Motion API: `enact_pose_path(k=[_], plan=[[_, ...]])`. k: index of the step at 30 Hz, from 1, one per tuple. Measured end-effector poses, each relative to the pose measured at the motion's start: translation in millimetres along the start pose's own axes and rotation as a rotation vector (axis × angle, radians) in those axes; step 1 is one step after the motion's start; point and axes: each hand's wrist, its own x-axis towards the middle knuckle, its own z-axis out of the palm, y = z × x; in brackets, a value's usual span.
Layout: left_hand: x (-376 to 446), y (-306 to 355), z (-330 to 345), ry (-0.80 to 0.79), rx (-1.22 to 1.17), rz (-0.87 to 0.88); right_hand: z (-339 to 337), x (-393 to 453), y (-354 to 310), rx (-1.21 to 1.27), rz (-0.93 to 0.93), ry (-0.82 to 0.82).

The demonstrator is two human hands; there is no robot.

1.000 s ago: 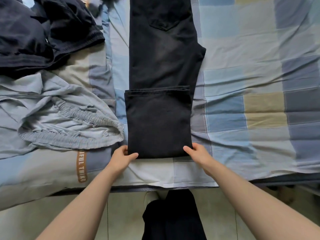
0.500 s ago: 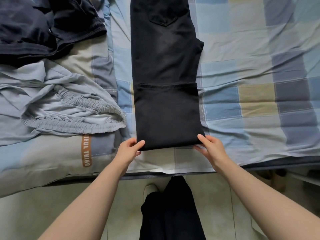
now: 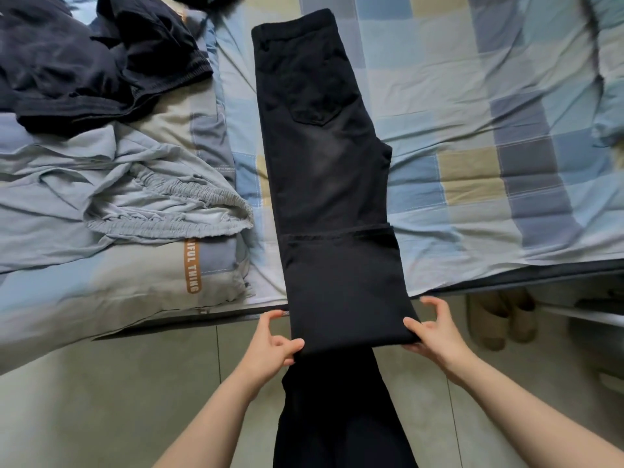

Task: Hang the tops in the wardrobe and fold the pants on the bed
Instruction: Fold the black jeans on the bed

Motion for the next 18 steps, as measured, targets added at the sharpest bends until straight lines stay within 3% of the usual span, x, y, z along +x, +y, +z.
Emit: enact_pose_path(k=[3, 6, 8, 11, 16, 18], plan=[[-17.2, 11.1, -7.6, -0.014, 0.06, 0.076, -1.9, -18.4, -11.3, -0.115, -0.111, -0.119], [-21.3, 40.9, -16.1, 0.022, 0.145, 0.167, 2.6, -21.2, -40.4, 0.045, -0.089, -0.117], [-21.0, 70.4, -22.0, 0.041, 0.322, 0.254, 0.7, -18.9, -67.9, 0.128, -0.052, -0.142], [-15.1, 121.0, -31.1, 0.08, 0.445, 0.353, -2.4, -10.1, -116.2, 0.144, -0.041, -0.22], [31.4, 222.3, -48.3, 0.117, 0.455, 0.525, 10.2, 40.3, -223.6, 0.135, -0.074, -0.226], [65.9, 265.5, -55.2, 0.215, 0.386, 0.574, 21.8, 73.2, -275.3, 0.199, -0.122, -0.242]])
